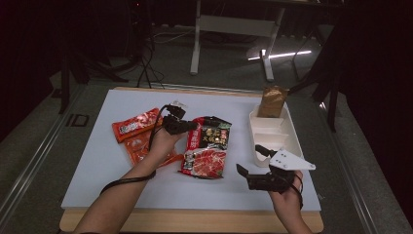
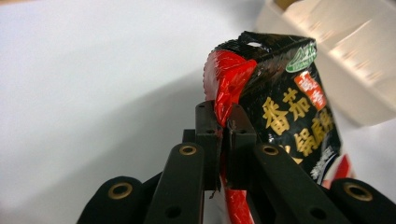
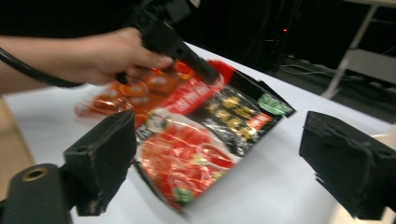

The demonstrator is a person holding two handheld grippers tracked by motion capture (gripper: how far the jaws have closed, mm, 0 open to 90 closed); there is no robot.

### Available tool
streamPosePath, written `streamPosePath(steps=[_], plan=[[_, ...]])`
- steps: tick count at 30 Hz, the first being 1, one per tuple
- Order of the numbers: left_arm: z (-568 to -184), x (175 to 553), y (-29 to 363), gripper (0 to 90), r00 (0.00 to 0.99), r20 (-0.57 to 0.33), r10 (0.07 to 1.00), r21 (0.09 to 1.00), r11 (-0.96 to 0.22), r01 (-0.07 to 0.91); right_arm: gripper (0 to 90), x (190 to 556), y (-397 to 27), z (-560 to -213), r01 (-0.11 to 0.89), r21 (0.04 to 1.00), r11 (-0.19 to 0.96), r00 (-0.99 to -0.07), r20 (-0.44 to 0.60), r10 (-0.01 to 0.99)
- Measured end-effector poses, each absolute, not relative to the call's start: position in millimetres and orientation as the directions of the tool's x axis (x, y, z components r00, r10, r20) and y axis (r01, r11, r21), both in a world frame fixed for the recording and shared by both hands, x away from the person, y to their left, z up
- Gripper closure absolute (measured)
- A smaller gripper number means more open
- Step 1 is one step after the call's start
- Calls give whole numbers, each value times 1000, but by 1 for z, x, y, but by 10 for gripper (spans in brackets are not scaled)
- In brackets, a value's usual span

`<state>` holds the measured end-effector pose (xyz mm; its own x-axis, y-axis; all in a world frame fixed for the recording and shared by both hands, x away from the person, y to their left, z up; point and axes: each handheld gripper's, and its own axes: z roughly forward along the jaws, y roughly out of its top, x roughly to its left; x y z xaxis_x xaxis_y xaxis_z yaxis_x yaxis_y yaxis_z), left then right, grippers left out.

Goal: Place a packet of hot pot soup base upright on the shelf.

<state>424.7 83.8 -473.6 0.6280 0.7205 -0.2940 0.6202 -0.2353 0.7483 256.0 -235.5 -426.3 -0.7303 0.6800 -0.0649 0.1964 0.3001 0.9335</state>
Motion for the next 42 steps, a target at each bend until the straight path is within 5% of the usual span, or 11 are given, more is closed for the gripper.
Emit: streamPosePath(steps=[12,21,35,42], plan=[[-449,399,77,871,692,-262,673,808,-240,538,122,257,-242,-419,228,933,277,-711,-35,702],[-427,362,77,871,800,-209,563,907,-195,374,103,254,-243,-413,224,936,273,-706,-37,707],[-415,351,82,870,825,-323,464,919,-56,391,151,266,-249,-399,249,936,250,-681,-15,732],[-414,347,79,869,829,-344,441,921,-15,390,243,276,-246,-394,268,936,226,-707,31,706]])
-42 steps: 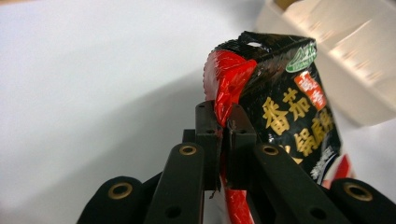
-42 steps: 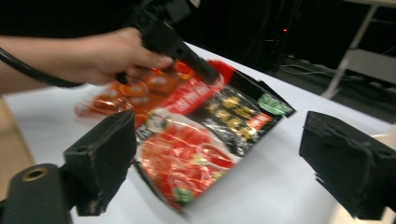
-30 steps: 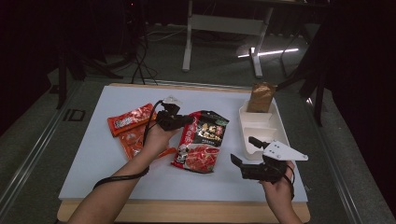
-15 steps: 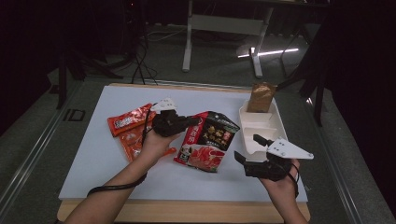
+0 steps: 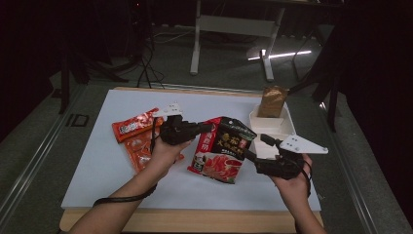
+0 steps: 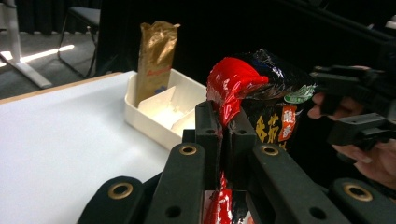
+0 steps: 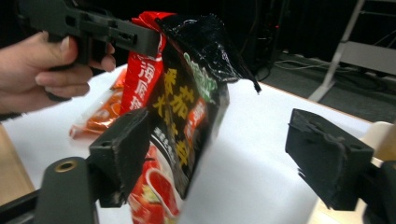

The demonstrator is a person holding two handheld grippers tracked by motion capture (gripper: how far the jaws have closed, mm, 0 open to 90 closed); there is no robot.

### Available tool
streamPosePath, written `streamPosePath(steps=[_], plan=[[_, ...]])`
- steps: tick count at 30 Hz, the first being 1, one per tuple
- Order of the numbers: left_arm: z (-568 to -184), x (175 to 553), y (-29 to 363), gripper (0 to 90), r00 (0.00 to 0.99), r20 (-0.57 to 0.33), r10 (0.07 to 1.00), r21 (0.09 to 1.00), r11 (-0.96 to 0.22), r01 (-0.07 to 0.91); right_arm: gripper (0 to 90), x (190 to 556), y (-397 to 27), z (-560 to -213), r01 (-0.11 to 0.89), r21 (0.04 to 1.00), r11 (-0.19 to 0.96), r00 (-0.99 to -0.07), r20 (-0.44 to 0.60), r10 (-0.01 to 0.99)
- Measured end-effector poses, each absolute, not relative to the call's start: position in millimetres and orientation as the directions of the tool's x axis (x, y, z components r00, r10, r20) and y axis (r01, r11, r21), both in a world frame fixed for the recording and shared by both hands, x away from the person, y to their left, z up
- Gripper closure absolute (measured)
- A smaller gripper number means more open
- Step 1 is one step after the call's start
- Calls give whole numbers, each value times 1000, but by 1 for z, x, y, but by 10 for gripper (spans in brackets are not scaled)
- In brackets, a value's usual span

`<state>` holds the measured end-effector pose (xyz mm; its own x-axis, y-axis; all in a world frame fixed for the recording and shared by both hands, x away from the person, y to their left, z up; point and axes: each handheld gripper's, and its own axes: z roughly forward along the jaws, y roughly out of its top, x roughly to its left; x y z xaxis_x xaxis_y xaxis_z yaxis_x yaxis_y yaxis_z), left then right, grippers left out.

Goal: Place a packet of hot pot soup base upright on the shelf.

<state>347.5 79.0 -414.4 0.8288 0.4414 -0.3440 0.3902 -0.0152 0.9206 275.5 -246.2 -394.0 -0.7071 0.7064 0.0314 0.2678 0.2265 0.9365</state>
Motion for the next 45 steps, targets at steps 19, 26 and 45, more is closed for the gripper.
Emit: streamPosePath(steps=[19,26,45], plan=[[-418,340,67,865,845,-375,382,922,59,382,726,287,-239,-382,315,928,198,-736,107,669],[-416,339,67,824,861,-344,374,933,34,358,768,284,-240,-376,298,930,216,-745,85,662],[-412,333,83,169,866,-346,362,932,24,363,772,289,-257,-346,254,946,203,-735,52,676]])
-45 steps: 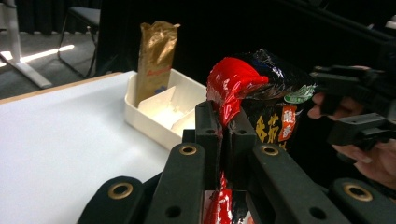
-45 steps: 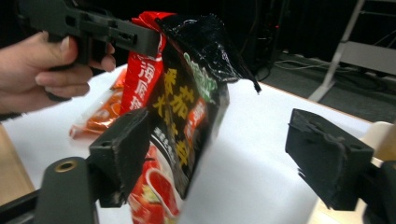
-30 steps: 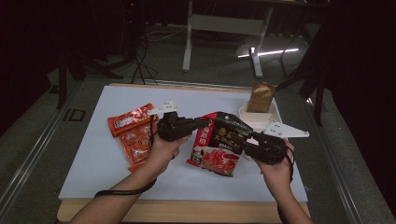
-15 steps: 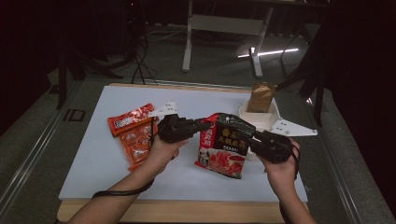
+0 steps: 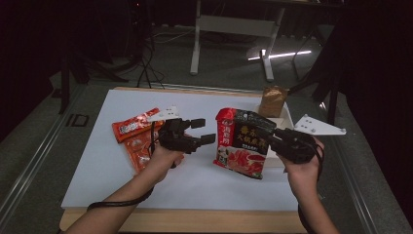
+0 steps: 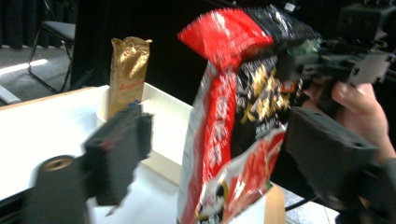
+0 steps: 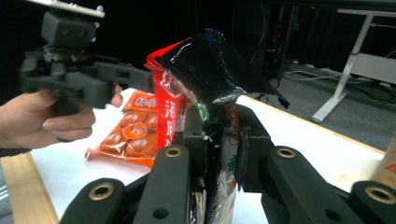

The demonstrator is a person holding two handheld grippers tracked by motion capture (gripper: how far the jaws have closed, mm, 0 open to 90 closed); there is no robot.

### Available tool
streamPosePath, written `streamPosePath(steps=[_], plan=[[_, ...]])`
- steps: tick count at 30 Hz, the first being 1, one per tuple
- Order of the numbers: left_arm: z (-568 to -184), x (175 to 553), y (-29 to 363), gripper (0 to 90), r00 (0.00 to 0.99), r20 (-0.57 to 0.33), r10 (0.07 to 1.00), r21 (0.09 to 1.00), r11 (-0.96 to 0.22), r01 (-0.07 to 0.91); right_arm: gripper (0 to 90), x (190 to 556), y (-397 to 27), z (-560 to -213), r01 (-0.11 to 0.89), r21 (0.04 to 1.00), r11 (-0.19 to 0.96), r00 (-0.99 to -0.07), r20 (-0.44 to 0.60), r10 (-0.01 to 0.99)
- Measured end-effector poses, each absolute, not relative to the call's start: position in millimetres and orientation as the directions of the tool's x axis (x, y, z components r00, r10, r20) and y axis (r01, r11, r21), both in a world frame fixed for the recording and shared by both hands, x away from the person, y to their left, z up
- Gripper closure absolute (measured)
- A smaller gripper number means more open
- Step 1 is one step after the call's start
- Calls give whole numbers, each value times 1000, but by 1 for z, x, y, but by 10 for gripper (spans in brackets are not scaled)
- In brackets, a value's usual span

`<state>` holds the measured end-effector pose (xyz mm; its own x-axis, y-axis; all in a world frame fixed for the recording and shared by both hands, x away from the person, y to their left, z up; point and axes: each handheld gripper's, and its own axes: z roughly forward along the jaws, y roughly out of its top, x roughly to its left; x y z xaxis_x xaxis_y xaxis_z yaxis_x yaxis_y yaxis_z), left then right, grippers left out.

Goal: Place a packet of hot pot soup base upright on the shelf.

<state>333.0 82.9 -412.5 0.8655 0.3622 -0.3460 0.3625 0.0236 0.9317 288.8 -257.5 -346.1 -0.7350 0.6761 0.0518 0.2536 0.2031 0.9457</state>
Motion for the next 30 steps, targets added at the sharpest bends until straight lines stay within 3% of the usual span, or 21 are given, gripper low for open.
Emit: streamPosePath(steps=[4,7,16,30], plan=[[-413,329,88,137,862,-325,390,936,6,351,772,292,-260,-341,250,949,192,-731,55,680],[-413,326,93,15,858,-316,405,937,-10,350,772,296,-264,-334,241,953,184,-726,51,685],[-418,309,114,11,844,-258,471,940,-82,332,772,308,-276,-323,236,957,168,-704,49,708],[-445,284,144,12,843,-217,492,939,-131,319,771,334,-307,-312,239,961,138,-636,48,770]])
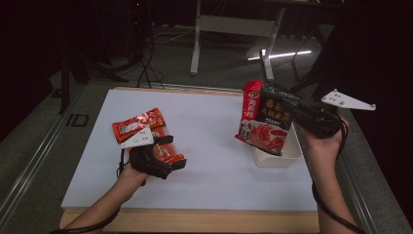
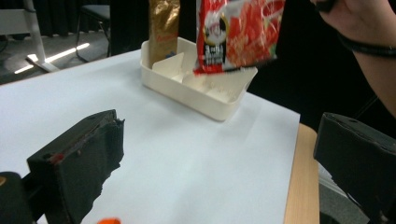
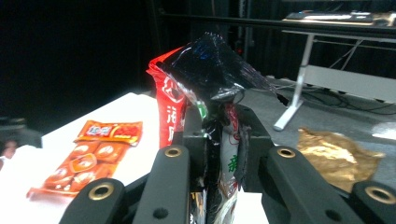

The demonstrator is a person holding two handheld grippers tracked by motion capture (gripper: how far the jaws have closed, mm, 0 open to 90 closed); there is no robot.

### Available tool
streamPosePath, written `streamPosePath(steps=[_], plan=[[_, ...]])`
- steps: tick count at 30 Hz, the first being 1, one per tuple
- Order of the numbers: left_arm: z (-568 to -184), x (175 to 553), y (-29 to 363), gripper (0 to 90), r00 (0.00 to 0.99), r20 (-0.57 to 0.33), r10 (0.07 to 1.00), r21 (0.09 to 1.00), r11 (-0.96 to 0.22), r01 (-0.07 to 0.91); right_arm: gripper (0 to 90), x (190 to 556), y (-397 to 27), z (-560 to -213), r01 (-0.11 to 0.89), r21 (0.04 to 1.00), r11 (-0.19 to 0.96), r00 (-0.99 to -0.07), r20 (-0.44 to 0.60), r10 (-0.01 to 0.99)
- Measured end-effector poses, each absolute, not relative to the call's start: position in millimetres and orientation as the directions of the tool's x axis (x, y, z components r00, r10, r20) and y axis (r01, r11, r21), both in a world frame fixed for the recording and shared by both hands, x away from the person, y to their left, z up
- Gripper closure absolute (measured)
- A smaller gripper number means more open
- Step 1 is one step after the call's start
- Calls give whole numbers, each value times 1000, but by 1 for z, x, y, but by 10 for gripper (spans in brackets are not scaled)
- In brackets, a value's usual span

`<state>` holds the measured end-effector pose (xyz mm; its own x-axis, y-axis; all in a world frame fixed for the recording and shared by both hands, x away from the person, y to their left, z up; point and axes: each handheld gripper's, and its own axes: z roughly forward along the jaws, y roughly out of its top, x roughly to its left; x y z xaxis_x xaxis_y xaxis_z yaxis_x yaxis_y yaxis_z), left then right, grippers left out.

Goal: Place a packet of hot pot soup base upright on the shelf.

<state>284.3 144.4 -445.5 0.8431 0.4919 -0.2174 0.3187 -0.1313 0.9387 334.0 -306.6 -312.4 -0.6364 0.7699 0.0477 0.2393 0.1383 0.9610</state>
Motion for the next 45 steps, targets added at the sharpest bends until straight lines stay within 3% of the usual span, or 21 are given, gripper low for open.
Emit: streamPosePath(steps=[24,45], plan=[[-503,253,196,12,722,-237,650,894,-144,424,767,390,-350,-325,271,957,101,-575,77,815],[-510,250,196,12,740,-254,623,905,-118,410,765,429,-364,-350,301,947,113,-544,73,836]])
